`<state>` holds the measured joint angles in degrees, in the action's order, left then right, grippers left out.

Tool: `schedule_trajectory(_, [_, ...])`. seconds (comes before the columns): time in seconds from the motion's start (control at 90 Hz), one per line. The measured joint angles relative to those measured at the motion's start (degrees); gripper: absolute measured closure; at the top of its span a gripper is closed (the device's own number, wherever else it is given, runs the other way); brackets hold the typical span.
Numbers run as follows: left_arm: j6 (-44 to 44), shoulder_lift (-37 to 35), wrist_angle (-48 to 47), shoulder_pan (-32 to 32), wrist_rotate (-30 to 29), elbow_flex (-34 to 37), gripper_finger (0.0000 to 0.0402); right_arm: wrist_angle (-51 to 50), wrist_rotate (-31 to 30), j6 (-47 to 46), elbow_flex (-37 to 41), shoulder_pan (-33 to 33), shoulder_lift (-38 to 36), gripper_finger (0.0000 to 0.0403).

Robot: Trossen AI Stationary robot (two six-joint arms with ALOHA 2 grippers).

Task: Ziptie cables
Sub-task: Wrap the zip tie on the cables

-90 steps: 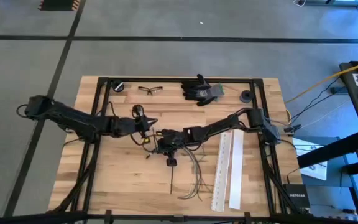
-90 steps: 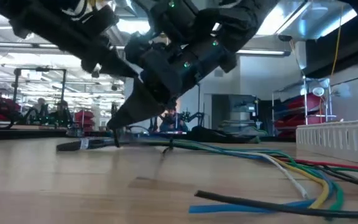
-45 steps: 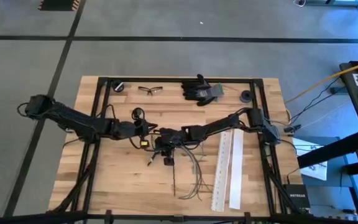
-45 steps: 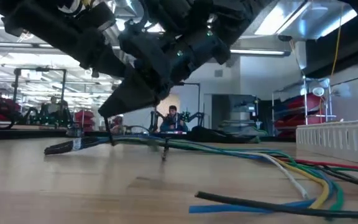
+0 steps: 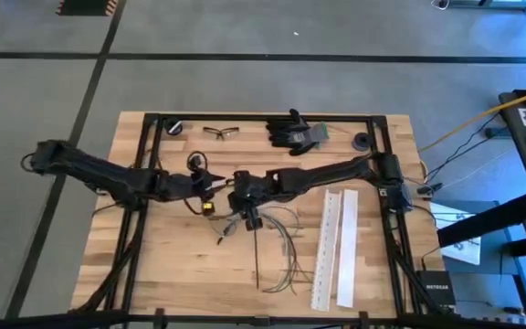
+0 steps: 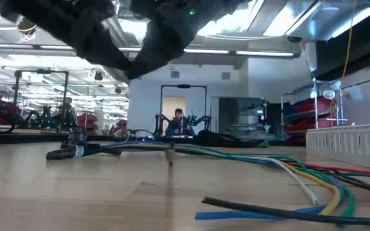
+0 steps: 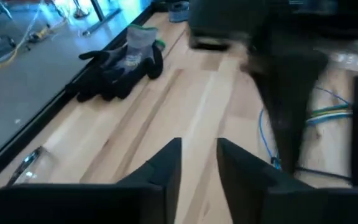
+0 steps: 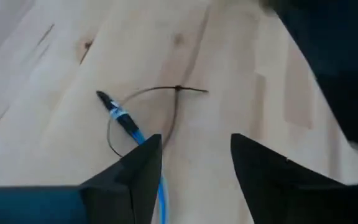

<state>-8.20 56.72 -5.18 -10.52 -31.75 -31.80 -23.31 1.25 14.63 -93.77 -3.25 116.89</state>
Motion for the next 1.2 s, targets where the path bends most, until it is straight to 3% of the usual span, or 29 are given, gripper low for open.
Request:
schedule_trajectory(0.156, [-8.91,-6.8,-14.92,-1.85,0.06,-0.74,0.0276,10.25,5.25,-3.94,8.44,3.11,-1.93,0.0224])
schedule_trajectory(0.267, [-19.37,-9.64,-25.12,-4.5,0.01,0.93,0.0275,27.42,9.49,-8.09,16.8,4.14,-1.9,0.0224])
schedule_trajectory(0.378, [-26.73,-10.18,-26.33,-8.82,1.25,4.21,0.0275,44.41,9.88,-11.55,22.67,4.1,-0.5,0.0224])
schedule_trajectory(0.456, [-30.06,-9.41,-24.62,-11.52,3.14,6.69,0.0275,49.08,9.76,-11.57,24.23,3.98,0.67,0.0223])
schedule_trajectory(0.678, [-37.77,-3.02,-19.3,-16.8,6.36,12.48,0.0275,47.91,9.77,-11.41,24.08,4.03,1.04,0.0223])
schedule_trajectory(0.922, [-36.15,7.52,1.1,-19.37,6.34,16.09,0.0275,47.55,9.28,-11.38,24.06,4.03,1.52,0.0224])
schedule_trajectory(1.2, [-33.57,19.5,13.82,-20.53,5.5,16.16,0.0275,48.11,8.75,-11.67,24.06,3.63,4.69,0.0224])
